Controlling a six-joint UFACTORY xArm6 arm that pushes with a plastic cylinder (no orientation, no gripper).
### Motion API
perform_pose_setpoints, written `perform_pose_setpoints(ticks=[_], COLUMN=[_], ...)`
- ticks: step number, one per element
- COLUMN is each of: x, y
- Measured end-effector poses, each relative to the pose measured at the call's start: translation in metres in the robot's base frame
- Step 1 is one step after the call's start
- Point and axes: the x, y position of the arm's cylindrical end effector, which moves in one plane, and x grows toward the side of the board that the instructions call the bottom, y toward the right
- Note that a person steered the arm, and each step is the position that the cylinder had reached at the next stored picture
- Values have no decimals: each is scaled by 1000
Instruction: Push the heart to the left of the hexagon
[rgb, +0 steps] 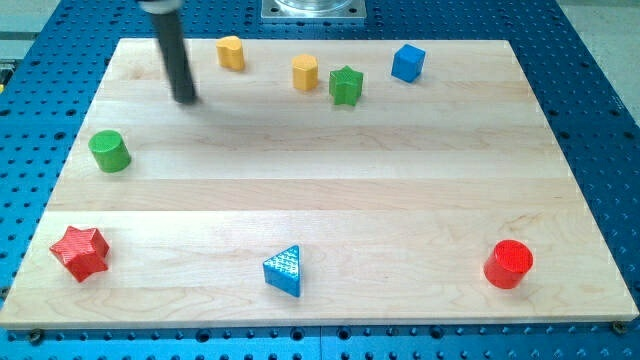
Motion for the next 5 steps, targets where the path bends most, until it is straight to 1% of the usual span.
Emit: perform_pose_setpoints(ticks=[1,2,3,4,5], x=[-69,-95,-85,-97,-98], y=[15,60,113,107,59])
